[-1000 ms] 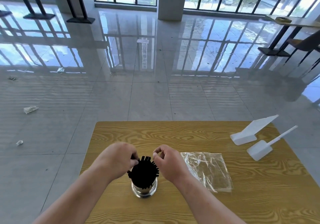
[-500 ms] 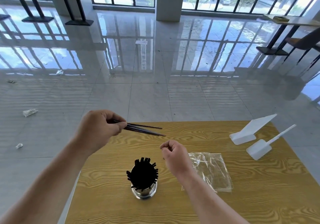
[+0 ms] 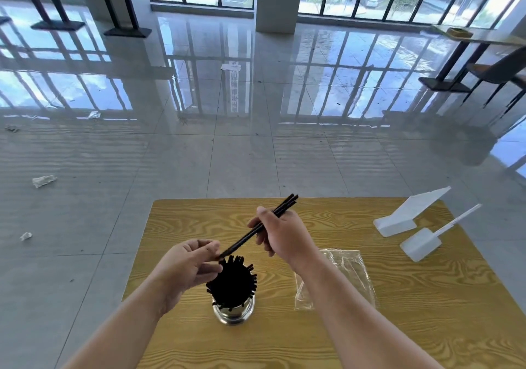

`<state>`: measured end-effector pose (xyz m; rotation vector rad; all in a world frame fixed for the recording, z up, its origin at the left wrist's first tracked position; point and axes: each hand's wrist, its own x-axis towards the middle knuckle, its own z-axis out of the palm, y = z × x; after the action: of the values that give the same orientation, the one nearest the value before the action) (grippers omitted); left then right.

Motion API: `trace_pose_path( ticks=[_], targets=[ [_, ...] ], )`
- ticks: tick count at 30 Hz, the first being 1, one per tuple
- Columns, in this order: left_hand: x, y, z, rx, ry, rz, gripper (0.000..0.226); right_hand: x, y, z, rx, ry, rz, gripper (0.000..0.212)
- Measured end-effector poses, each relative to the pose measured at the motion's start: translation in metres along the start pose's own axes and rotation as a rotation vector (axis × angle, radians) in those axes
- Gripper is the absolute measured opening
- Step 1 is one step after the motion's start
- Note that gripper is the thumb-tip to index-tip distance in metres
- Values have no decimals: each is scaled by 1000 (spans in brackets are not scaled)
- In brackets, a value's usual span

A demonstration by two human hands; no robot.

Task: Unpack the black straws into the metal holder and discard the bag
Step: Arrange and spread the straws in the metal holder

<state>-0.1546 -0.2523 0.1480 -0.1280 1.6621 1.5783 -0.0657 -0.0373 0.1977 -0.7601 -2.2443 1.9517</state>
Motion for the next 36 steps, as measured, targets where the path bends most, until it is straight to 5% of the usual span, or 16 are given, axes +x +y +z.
trace_pose_path(
  ticks=[4, 7, 12, 17, 19, 24, 36],
  targets=[
    [6, -21, -9, 554, 179, 148, 6, -3, 11, 5, -369, -47, -65, 46],
    [3, -31, -10, 840, 113, 159, 2, -8, 27, 22, -517, -116, -40, 47],
    [-4, -37, 4, 1185, 43, 224, 28, -14, 59, 40, -663, -308, 71, 36],
    [-7, -46, 15, 1442, -83, 259, 59, -10, 68, 29, -610, -168, 49, 32],
    [-7, -49, 20, 1535, -93, 273, 51, -10, 72, 24, -579, -124, 37, 29],
    [-5, -52, 26, 1553, -70, 371, 19, -13, 78, 14, -491, -57, 34, 22],
    [-26, 50, 21, 1391, 37, 366, 6, -11, 63, 6, -361, 63, 1, 19]
  ],
)
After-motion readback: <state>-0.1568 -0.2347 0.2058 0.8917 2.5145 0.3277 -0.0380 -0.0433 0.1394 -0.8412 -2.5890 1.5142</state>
